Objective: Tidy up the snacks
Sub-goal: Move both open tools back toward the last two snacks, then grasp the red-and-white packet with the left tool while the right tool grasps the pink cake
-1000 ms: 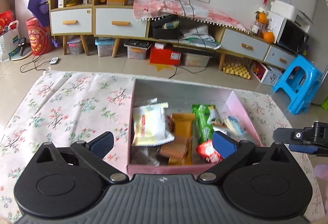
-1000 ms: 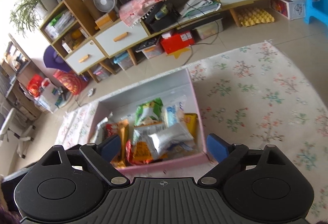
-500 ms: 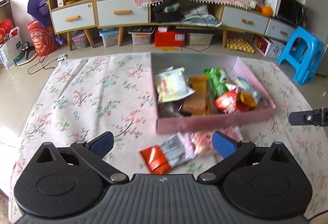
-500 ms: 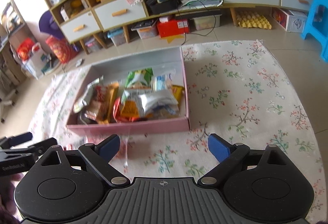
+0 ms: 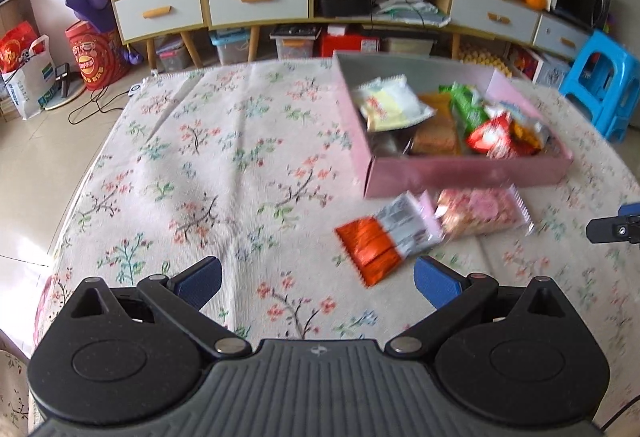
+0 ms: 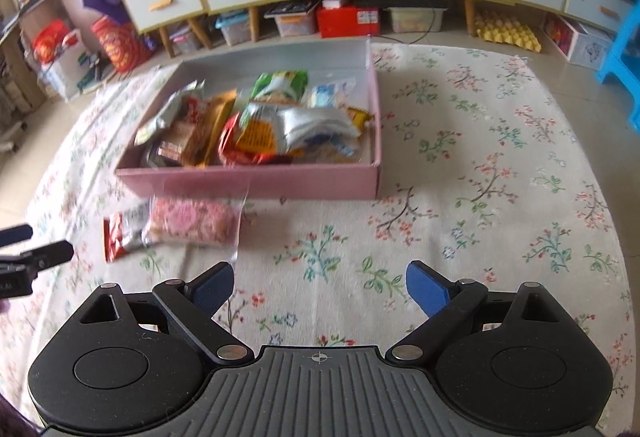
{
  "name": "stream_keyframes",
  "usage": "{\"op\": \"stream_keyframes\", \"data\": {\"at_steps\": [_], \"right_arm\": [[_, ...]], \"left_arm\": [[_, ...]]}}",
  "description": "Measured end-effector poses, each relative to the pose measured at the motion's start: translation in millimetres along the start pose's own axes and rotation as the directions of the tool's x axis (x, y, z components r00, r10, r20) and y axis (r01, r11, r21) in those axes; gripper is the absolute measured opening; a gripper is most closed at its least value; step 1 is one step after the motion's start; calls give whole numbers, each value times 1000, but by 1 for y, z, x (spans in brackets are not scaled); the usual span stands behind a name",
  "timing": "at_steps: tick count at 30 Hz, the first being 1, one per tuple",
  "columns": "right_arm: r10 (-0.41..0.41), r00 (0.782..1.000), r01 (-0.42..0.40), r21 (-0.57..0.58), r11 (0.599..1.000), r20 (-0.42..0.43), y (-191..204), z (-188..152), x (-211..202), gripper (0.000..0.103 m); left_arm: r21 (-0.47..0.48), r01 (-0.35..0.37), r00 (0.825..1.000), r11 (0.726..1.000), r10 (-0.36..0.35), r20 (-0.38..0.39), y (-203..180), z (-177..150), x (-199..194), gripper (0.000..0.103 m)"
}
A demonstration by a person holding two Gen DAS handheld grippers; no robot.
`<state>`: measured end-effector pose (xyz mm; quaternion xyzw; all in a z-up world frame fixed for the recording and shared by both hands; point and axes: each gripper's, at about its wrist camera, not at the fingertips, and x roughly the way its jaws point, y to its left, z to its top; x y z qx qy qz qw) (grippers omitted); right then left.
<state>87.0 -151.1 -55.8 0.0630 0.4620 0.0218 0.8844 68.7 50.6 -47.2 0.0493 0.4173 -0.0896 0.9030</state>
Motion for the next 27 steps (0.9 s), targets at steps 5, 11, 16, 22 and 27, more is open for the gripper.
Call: {"op": "stream_keyframes", "data": {"at_steps": [5,11,16,22,27], "right_arm": [[-38,999,34,-127,991,-23,15,-15,19,95],[-19,999,12,-194,981,-37,26,-25,42,95],[15,999,-9,-198,980,32,26,-23,54,103],[87,992,-58,-270,961,96,31,-14,65,103],[139,983,-94,-324,941,117,35,-7,72,103]], "left_arm": [[94,14,1000,995,-12,-21,-5,-11,12,102],[227,28,1000,974,-30,7,-15,-21,29,103],[258,80,993,963,-100,67,-11,-16,37,103],[272,141,980,952,-173,97,-9,-6,48,103],[316,177,972,932,-217,95,-19,-2,52,93]]}}
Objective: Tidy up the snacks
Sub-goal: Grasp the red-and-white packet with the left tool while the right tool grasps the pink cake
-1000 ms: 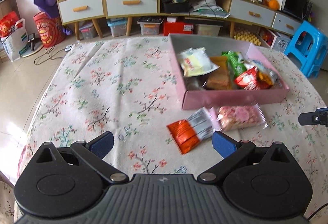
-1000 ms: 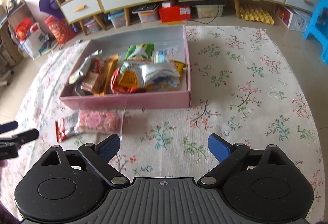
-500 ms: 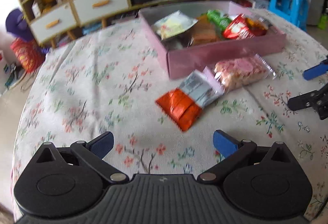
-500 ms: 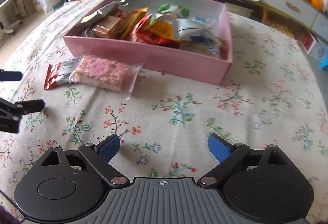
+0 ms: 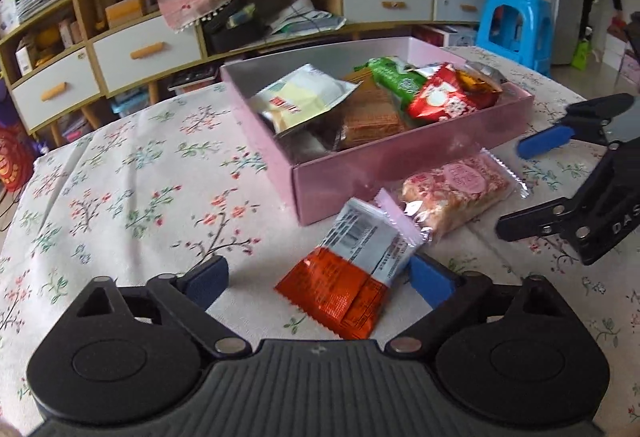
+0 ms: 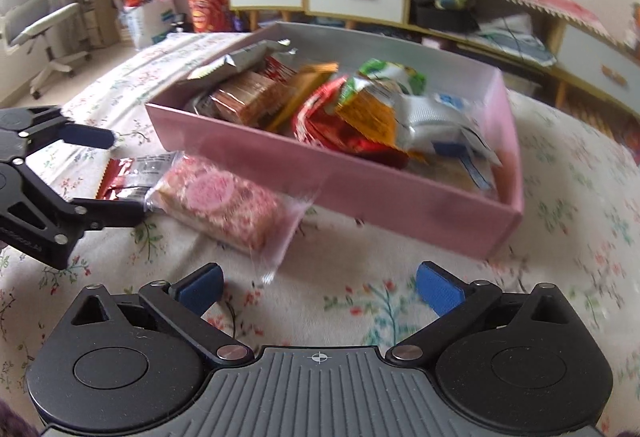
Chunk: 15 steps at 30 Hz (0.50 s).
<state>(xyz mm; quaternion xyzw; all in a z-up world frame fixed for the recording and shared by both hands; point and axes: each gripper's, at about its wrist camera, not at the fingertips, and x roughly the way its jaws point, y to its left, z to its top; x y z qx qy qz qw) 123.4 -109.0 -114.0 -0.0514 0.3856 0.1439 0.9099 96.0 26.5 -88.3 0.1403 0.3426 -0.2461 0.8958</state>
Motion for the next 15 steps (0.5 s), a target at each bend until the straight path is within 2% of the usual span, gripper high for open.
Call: {"op": "stream_keyframes", "data": {"at_steps": [5,8,11,15], "right_arm": [[36,999,-34,-49,998,26,8,5,3,101],[47,998,-43,-86,995,43,16,6,1,97],[56,997,-50,-107,993,54,21,8,-2,87],[75,996,-68,-126,990,50,25,8,-8,64]], "left_arm": [[35,43,999,998,-43,-10,-6,4,-2,66],[41,53,998,998,-52,-22,-8,4,-4,55],[40,40,998,998,-39,-42,-8,5,-5,48],[2,12,997,1000,-12,-81,-5,6,-8,42]]}}
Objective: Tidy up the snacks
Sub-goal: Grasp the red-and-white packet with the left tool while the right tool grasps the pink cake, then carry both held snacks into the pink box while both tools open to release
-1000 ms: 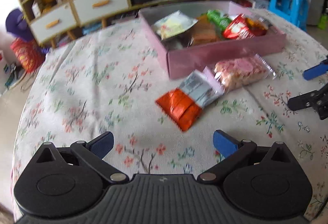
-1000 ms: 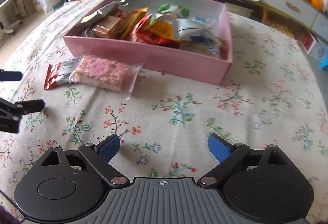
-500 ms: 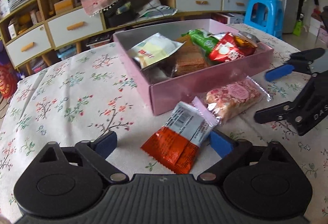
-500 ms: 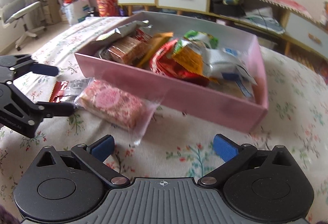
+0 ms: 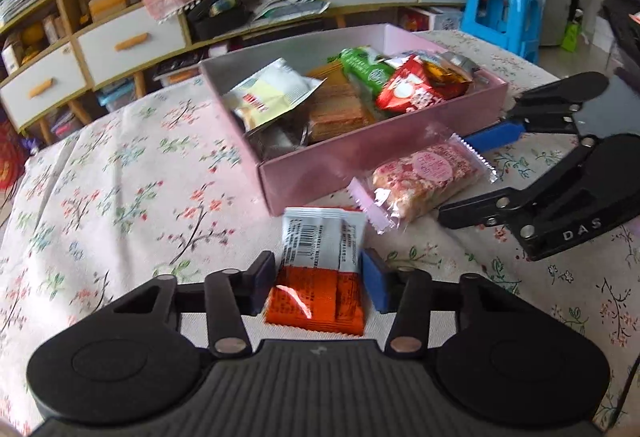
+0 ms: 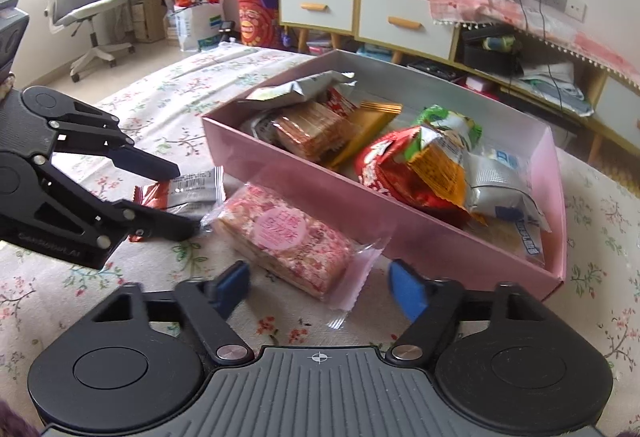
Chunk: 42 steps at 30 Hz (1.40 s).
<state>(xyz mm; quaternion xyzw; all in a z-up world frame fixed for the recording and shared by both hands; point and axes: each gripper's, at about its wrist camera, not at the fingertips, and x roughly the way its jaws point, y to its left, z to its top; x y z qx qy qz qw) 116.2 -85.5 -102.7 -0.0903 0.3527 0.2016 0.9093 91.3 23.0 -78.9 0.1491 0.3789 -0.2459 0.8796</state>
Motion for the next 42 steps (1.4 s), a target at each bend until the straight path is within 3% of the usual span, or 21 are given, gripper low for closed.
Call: {"op": "stream_keyframes", "data": {"at_steps": [4,10,16,23,30,32,42], "right_arm": [[54,998,-54,-17,998,-14,8,0,-7,56],[162,985,-167,-81,983,-63,29,-2,-16,56],[71,996,-75,-80,994,-57,28,-1,-9,64],[43,998,-46,-70,997,-40,30,8,3,64],[22,999,-25,-126,992,-31,49,15,6,55],[21,999,-25,-131,991,-33,53,18,5,39],[42,999,-42,-26,999,-13,50,34,-18,36]], "left_arm": [[-43,-26,999,999,25,-35,3,-2,-4,42],[-105,-61,995,993,52,-82,10,-5,-9,45],[-164,-57,995,985,43,-91,14,-9,-12,49],[-172,-56,995,984,40,-97,11,-6,-10,54],[-205,-65,992,977,42,-117,14,-4,-12,42],[-222,-70,991,973,43,-125,16,-4,-13,40],[-354,-68,994,933,33,-104,35,1,-33,37]]}}
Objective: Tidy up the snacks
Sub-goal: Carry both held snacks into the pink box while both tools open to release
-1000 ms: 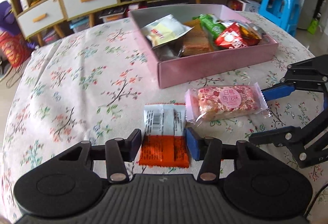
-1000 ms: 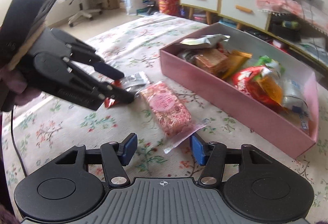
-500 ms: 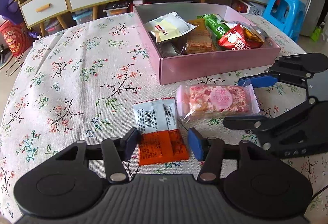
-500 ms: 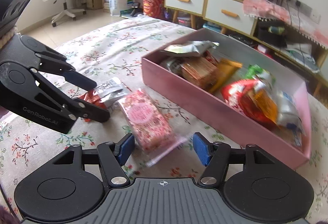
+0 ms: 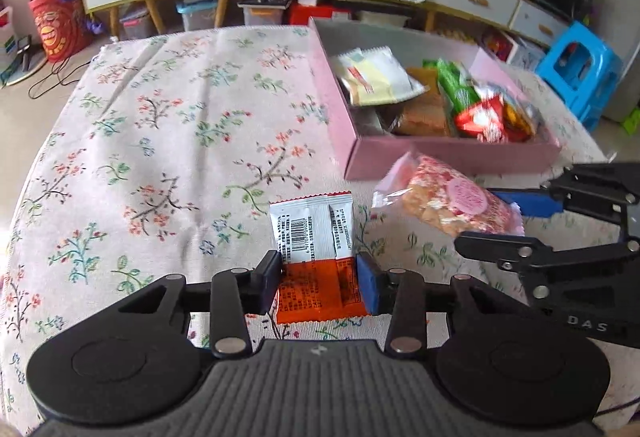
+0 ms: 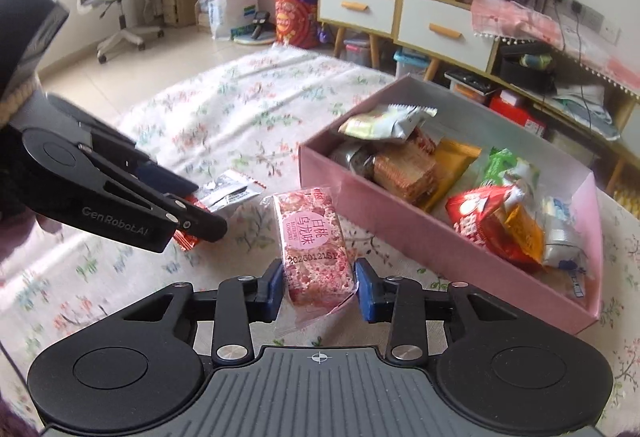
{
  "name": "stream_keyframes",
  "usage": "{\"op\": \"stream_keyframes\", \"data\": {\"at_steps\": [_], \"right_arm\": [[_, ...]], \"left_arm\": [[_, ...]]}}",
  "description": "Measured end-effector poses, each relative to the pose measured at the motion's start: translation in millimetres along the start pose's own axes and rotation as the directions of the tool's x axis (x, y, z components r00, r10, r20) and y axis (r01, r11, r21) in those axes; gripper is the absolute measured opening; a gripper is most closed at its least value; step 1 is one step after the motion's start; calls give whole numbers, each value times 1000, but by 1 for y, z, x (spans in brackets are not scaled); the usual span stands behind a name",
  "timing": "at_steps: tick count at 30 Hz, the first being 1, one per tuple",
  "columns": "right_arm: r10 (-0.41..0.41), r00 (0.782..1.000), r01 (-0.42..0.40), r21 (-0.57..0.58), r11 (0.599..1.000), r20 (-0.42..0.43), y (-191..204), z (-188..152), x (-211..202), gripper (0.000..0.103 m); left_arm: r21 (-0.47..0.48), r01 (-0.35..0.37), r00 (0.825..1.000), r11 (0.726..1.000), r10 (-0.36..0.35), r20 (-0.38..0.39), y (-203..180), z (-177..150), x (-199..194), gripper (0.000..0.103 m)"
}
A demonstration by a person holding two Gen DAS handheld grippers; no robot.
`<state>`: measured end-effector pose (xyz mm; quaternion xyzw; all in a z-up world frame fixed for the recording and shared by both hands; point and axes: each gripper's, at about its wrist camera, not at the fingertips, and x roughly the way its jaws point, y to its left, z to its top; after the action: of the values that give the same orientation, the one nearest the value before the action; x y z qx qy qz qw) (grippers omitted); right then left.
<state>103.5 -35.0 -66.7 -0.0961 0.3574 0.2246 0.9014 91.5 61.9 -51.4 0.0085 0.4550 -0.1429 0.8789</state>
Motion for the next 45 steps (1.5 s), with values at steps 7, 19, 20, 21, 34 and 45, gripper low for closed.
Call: {"op": "stream_keyframes", "data": {"at_steps": [7,19,20,21,34,45], "right_arm": [[-35,997,30,74,997,66,-12,12,-26,36],[-150,984,121,260,958,94,-68,21,-40,36],[-162,982,131,280,951,93,-74,20,-40,35],[-175,980,141,301,943,91,-80,19,-40,36],[-260,965,200,553,809,32,-159,0,-27,36],[-239,970,152,646,748,49,-177,-2,-13,36]], "left_arm": [[-60,35,996,998,-30,81,-1,16,-20,37],[-110,115,982,987,-96,164,-29,45,-10,37],[-109,124,980,986,-104,170,-33,47,-8,37],[-107,131,978,986,-111,177,-37,49,-6,37],[-87,159,970,983,-139,199,-73,73,37,37],[-86,127,968,988,-105,228,-88,75,52,37]]}}
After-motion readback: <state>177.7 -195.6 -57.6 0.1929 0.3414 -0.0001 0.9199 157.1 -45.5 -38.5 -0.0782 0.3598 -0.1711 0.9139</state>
